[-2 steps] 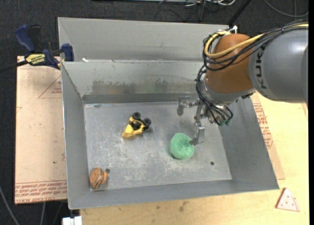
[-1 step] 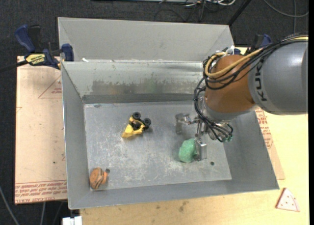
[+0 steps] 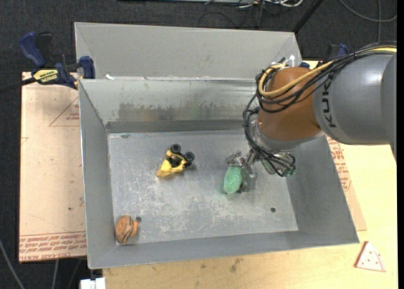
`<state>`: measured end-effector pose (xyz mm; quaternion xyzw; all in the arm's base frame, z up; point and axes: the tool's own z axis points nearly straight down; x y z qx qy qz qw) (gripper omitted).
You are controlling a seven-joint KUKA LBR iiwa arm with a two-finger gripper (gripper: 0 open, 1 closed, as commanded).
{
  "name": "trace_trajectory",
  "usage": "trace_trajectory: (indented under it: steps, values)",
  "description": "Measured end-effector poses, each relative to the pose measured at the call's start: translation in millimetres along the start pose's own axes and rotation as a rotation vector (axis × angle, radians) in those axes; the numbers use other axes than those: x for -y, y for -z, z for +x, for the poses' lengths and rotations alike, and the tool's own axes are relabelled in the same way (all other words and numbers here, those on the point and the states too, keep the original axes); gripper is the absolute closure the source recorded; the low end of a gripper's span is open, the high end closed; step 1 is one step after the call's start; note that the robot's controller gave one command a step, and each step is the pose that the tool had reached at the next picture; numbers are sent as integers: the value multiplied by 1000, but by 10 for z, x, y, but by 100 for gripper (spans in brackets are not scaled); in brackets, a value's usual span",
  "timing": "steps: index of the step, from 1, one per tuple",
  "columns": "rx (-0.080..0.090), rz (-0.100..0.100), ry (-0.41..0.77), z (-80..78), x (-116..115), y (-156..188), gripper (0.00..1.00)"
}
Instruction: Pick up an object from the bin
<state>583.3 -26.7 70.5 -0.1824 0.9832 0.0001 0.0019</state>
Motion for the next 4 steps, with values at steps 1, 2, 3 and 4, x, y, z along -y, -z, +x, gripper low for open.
trace_trajectory:
  steps: [1, 2, 3, 4]
  values:
    - [0, 0, 0, 2, -1, 0, 100]
    - [1, 0, -29, -391, 187, 1176, 100]
    - [0, 0, -29, -390, 187, 1176, 100]
    - [-6, -3, -31, -399, 260, 1621, 100]
